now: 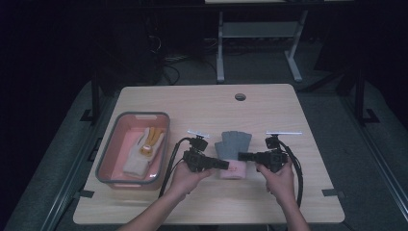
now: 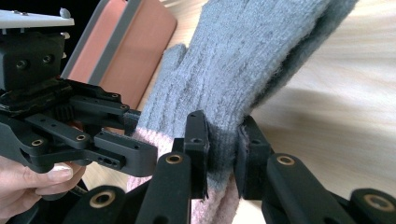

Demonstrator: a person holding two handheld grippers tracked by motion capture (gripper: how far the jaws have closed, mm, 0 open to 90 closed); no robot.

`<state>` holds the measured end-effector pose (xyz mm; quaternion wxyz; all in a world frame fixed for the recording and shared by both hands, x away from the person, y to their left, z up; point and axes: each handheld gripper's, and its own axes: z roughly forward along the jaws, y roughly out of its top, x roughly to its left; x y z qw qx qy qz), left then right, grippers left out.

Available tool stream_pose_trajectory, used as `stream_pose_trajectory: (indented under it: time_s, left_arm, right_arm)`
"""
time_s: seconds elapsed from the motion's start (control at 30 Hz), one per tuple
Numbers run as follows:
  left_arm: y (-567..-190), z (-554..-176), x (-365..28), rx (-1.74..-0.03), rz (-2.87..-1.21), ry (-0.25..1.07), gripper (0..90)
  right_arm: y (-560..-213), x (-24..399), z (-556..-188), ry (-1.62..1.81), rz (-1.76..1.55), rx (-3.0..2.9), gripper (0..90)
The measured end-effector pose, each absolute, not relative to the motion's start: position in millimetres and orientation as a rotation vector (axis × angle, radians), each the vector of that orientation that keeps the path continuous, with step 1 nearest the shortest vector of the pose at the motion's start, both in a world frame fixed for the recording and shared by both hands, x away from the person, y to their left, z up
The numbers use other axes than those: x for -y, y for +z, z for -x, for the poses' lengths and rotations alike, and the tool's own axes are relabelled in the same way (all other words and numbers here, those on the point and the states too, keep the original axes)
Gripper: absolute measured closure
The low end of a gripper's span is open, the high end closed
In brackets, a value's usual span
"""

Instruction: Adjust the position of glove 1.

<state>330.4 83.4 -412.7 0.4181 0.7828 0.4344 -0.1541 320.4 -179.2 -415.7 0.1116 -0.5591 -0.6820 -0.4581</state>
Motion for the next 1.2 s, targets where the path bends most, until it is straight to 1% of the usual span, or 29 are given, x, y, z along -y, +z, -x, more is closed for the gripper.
stream_pose_trajectory:
  time_s: [0.37,1.2]
  left_arm:
    - [-408,-333,-102,-1.103,-1.942,-0.371,64.4]
    - [-399,-333,-117,-1.113,-1.933,-0.345,64.6]
  right_arm:
    - [-407,161,-330,-1.32,1.604,2.04,77.2]
    - [-399,145,-340,-1.295,1.559,2.073,77.2]
